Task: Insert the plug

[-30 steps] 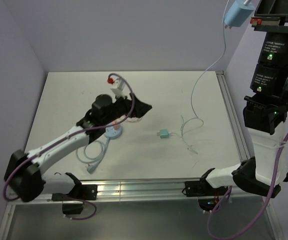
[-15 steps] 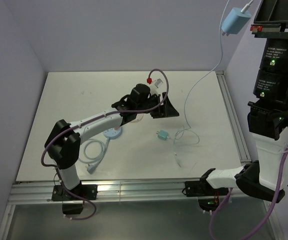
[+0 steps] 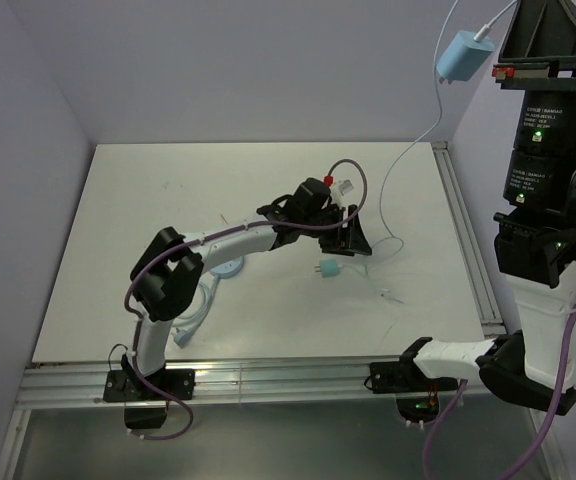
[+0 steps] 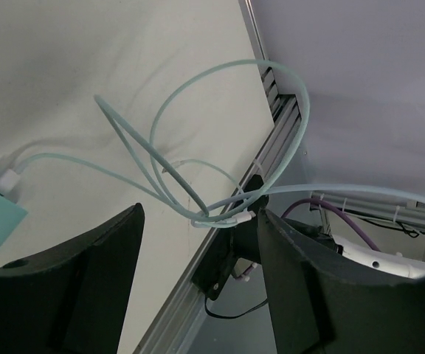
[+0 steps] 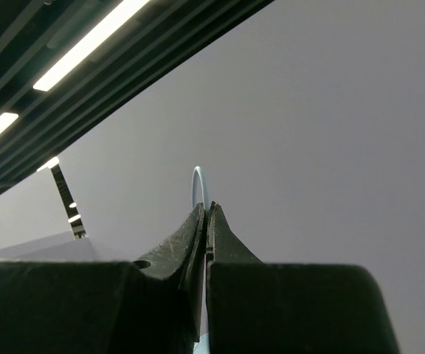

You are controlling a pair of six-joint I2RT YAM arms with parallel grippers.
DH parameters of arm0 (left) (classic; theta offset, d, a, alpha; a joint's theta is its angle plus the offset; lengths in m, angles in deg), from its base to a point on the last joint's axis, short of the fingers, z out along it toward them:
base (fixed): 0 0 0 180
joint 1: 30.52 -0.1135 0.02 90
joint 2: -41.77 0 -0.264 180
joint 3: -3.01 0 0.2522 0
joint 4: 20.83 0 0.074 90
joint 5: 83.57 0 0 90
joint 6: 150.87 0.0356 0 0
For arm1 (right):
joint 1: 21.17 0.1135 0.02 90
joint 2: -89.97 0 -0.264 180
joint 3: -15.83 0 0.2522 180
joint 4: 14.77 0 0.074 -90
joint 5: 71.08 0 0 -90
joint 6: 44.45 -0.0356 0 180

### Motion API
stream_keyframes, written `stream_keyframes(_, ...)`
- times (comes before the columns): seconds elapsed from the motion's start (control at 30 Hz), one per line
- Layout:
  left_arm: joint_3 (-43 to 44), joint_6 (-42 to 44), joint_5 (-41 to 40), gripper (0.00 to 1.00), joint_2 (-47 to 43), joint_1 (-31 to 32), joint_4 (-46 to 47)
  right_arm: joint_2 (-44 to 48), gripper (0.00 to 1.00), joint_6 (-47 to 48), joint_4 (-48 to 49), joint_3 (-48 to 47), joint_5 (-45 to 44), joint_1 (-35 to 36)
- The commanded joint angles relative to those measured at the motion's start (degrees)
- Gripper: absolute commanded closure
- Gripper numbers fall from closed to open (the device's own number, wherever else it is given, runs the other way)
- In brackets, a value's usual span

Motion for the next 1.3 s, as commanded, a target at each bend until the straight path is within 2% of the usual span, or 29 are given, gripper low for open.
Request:
stream_keyframes(0.0,3.6,-0.81,2.18,0.32,1.87,0.39,1.4,1.33,1.0,-0.74,1.98,-0.23,0.17,-0.37)
stream_keyframes(0.23,4.57,-1.52,-0.36,0.4,4.24,0.56,0.61,1.42,1.0,-1.27,0.93,-0.4,0.61,-0.37)
stream_keyframes(0.47,3.69,-1.09,-1.95,0.55,4.07,0.04,3.16,2.56,1.0,-0.92,0.84,0.38,0.43,-0.28)
stream_keyframes(0.6,4.31,-0.64,-1.69,0.71,4.86,-0.31,4.65,2.83,1.0,-0.66,0.22,0.47,0.08,-0.37)
stream_keyframes(0.63,4.4,-0.9,-1.34,0.8,4.95,-0.49,5.27,2.92,1.0,-0.66,0.22,0.65,-0.01,-0.37)
stream_keyframes(0.8,4.13,-1.26,0.15,0.92,4.69,-0.49,10.1,3.36,1.0,-0.66,0.49,1.71,-0.18,-0.37)
stream_keyframes(0.93,0.72,2.33,-3.87,0.87,0.91,-0.32,11.95,3.09,1.0,-0.66,-0.04,1.09,-0.1,-0.37)
stream_keyframes(1.0,-3.06,2.35,-6.25,0.84,-1.89,-0.23,13.0,2.83,1.0,-0.83,-0.48,0.57,-0.1,-0.37)
stream_keyframes(1.07,-3.08,-0.37,-7.92,0.81,-2.35,-0.84,9.51,2.83,1.0,-0.75,-0.48,0.65,-0.01,-0.37)
stream_keyframes(1.1,-1.33,-1.42,-7.93,0.67,-1.74,-1.1,7.49,2.92,1.0,-0.75,-0.31,1.0,-0.01,-0.28)
stream_keyframes(1.13,-0.19,-3.44,-7.58,0.6,-1.3,-1.63,2.86,2.92,1.0,-0.57,-0.22,1.09,-0.1,-0.37)
stream_keyframes(1.2,0.79,-5.03,-6.53,0.49,-0.94,-1.9,1.84,3.18,1.0,-0.4,-0.22,1.44,-0.18,-0.37)
stream_keyframes(1.27,-0.17,-6.44,-6.34,0.44,-1.47,-1.81,3.86,3.27,1.0,-0.48,-0.39,1.53,-0.18,-0.37)
